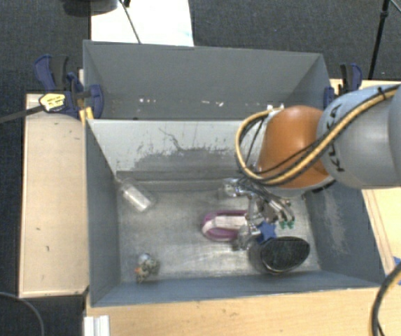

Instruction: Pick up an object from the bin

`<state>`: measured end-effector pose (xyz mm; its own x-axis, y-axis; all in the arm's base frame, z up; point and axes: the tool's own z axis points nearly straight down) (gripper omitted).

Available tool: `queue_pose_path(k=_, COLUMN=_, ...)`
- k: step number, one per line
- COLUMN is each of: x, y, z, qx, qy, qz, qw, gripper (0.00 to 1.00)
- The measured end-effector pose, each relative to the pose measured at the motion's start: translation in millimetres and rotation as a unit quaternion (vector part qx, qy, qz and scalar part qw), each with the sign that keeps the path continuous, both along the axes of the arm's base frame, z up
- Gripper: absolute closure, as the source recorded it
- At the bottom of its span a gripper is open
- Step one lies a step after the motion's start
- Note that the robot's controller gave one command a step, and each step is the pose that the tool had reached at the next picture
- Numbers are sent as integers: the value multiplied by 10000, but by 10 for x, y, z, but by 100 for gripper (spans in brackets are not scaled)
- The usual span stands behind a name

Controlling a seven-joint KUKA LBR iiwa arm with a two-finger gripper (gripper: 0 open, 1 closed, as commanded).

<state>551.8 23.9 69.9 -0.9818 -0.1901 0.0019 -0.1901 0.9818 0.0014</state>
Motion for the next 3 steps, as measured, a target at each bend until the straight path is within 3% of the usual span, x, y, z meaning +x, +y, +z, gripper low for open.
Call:
queue_pose_path(k=1, x=4, y=-8, z=25, qx=-6, qy=7, qz=-15, qw=10000, gripper=100)
queue_pose_path(k=2, x=-76, y=218, z=1267, qx=-1, qy=-52, qz=818, qw=9966, gripper=100)
queue_pose_path(k=3, x=-164, y=530, z=1986, qx=-1, qy=-55, qz=2742, qw=9617, gripper=100)
